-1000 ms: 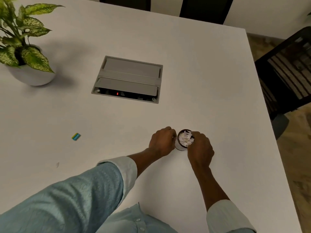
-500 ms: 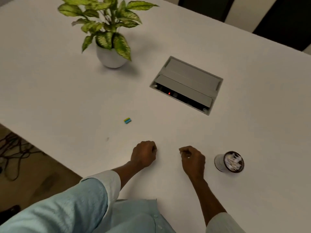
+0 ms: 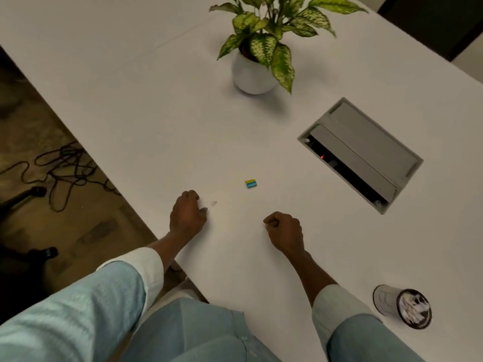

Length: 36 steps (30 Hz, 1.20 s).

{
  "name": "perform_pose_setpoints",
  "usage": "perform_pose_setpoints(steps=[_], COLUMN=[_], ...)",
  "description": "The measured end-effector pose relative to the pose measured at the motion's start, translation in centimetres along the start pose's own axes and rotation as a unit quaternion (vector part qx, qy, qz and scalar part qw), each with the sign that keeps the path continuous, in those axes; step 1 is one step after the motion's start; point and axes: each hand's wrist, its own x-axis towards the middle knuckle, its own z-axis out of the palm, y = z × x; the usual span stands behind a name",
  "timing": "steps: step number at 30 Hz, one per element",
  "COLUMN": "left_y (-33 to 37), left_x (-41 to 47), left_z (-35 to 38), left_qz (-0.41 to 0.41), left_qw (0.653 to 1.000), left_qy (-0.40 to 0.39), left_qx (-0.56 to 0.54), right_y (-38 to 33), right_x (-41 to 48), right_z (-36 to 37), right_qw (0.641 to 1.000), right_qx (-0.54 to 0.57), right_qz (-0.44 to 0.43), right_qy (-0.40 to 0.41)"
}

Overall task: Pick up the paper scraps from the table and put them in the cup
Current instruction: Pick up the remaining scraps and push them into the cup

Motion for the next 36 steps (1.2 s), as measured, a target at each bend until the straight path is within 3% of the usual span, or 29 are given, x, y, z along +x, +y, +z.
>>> perform_pose_setpoints(steps=[7,17,22,27,36], left_y=[0.3,0.9,0.8,1.3,2.1], left_x=[2.3,3.5,3.9,4.3,3.5], left_z=[0.6,1.9,2.7,3.0,3.7], left_qz=[-0.005,0.041,0.074,0.065,0.048], left_qw=[0.998,0.998,0.996,0.996,0.990], left_qy=[-0.058,-0.045,-0.048,-0.062,-0.116], left_qx=[0.010,-0.001,-0.023,0.025,0.069], right_y=[-3.6,-6.4,-6.6,-6.9,-3.7], right_x=[5.1,10.1,10.6,10.1,6.7], right_z=[1.0,2.5,2.8,3.3,2.7], right_qw=[0.995,0.982,0.962,0.940,0.959], right_qx=[-0.091,-0.158,-0.220,-0.283,-0.240], right_qz=[-0.048,-0.101,-0.156,-0.182,-0.148], right_qy=[-0.008,0.002,-0.039,-0.063,-0.025])
